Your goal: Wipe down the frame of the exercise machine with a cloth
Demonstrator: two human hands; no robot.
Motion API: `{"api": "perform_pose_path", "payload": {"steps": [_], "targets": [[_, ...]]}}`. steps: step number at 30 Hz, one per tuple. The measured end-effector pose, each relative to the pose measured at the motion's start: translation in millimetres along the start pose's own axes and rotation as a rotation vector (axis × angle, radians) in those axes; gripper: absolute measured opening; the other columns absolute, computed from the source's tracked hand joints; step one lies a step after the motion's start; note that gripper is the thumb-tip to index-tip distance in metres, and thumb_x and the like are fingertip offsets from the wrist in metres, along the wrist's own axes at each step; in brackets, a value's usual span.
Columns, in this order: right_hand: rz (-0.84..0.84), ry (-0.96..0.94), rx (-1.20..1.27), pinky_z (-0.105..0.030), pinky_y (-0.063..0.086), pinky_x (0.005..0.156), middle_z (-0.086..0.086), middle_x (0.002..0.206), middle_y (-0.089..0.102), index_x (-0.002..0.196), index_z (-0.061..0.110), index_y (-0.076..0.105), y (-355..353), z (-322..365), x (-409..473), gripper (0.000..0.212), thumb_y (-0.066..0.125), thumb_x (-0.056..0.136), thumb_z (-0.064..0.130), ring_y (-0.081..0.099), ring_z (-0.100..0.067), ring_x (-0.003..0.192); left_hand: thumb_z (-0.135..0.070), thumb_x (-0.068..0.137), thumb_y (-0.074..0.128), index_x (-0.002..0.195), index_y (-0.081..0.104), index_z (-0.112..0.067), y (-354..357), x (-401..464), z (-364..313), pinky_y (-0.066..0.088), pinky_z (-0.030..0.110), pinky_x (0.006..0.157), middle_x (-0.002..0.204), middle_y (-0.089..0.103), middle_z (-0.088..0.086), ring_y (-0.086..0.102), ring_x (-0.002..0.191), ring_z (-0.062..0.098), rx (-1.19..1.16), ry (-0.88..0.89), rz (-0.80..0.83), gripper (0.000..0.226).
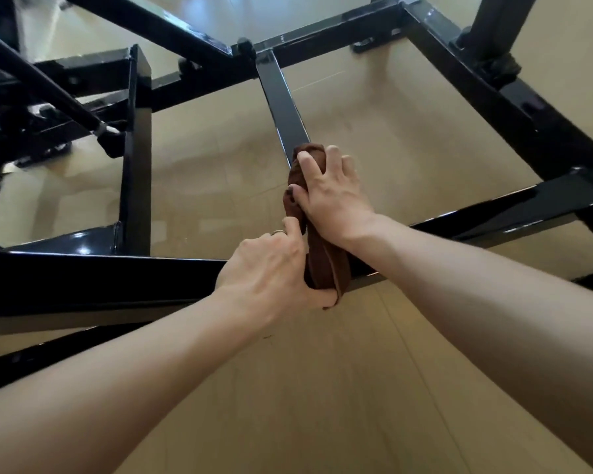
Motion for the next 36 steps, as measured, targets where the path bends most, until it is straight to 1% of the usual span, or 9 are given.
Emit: {"api": "perform_pose_path", "payload": {"steps": [4,7,10,14,19,24,27,31,36], "targets": [[0.009,-0.036,-0.003,-0.047,0.031,0.110,-0.018,0.152,0.026,0.151,0.027,0.035,3.0,4.9,39.0,0.052,0.046,0.104,0.046,0.032,-0.041,0.132,-0.090,0.079,0.028,0.118,0.043,-0.014,-3.9,1.1,0.5,0.035,0.035,0.056,0.073,0.056,-0.006,0.065,0.070,0.022,0.037,-0.004,-0.051,0.087],[0.058,0.006,0.047,-0.046,0.033,0.111,-0.016,0.152,0.025,0.151,0.030,0.036,1.4,4.7,55.8,0.050,0.044,0.105,0.045,0.033,-0.041,0.131,-0.085,0.085,0.016,0.113,0.044,-0.017,-8.6,-1.6,-3.3,0.036,0.035,0.055,0.070,0.053,-0.006,0.059,0.064,0.022,0.013,0.029,-0.062,0.078],[0.043,-0.015,0.124,-0.045,0.037,0.108,-0.014,0.150,0.029,0.145,0.028,0.046,-5.9,5.3,38.0,0.042,0.047,0.105,0.039,0.037,-0.040,0.127,-0.081,0.085,0.023,0.112,0.044,-0.018,-9.9,-3.4,-6.4,0.036,0.034,0.056,0.075,0.058,-0.004,0.065,0.071,0.022,0.008,0.049,-0.065,0.072],[0.006,-0.102,0.180,-0.045,0.043,0.100,-0.012,0.141,0.039,0.134,0.024,0.058,-18.0,-5.5,-28.2,0.033,0.053,0.103,0.037,0.047,-0.039,0.114,-0.097,0.072,0.034,0.096,0.037,-0.021,-3.2,-9.0,-12.3,0.035,0.033,0.060,0.087,0.063,-0.005,0.064,0.078,0.019,0.043,0.107,-0.042,0.080],[-0.057,-0.078,0.178,-0.045,0.048,0.091,-0.010,0.127,0.044,0.131,0.025,0.056,-27.2,-22.4,-86.6,0.034,0.047,0.104,0.043,0.050,-0.032,0.104,-0.104,0.064,0.034,0.107,0.042,-0.019,-1.3,-16.2,-19.6,0.038,0.031,0.059,0.094,0.062,-0.006,0.064,0.085,0.015,0.172,0.188,-0.052,0.096],[-0.123,-0.052,0.033,-0.044,0.040,0.089,-0.018,0.133,0.041,0.133,0.022,0.053,-14.3,-10.0,-44.8,0.038,0.045,0.105,0.045,0.046,-0.038,0.106,-0.097,0.075,0.032,0.103,0.039,-0.017,2.2,-12.3,-20.5,0.040,0.031,0.059,0.092,0.059,-0.005,0.061,0.081,0.014,0.235,0.182,-0.055,0.085],[-0.162,-0.024,0.046,-0.044,0.038,0.093,-0.020,0.140,0.039,0.133,0.024,0.055,-5.9,-5.7,5.8,0.036,0.047,0.104,0.044,0.045,-0.040,0.113,-0.090,0.078,0.043,0.113,0.042,-0.015,10.0,-9.1,-18.8,0.043,0.031,0.060,0.099,0.061,-0.004,0.062,0.086,0.015,0.257,0.177,-0.007,0.083],[-0.162,0.003,0.049,-0.044,0.038,0.098,-0.016,0.144,0.035,0.131,0.029,0.054,2.6,0.1,62.9,0.033,0.044,0.105,0.046,0.043,-0.039,0.117,-0.086,0.081,0.043,0.124,0.043,-0.017,10.5,-7.6,-17.8,0.040,0.031,0.060,0.105,0.062,-0.004,0.063,0.092,0.016,0.231,0.161,0.006,0.081],[-0.128,-0.027,0.040,-0.041,0.041,0.091,-0.016,0.137,0.040,0.128,0.029,0.056,-6.4,1.2,57.3,0.031,0.047,0.104,0.046,0.049,-0.039,0.111,-0.079,0.084,0.043,0.119,0.046,-0.019,3.2,-7.8,-17.9,0.042,0.032,0.061,0.102,0.064,-0.004,0.064,0.089,0.017,0.190,0.155,-0.004,0.069]]}}
Point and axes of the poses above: each hand's wrist, its own x-axis towards the middle knuckle, its own y-axis out of the palm, z = x × y, the point moved 10 cm from there along x, towards the middle knuckle
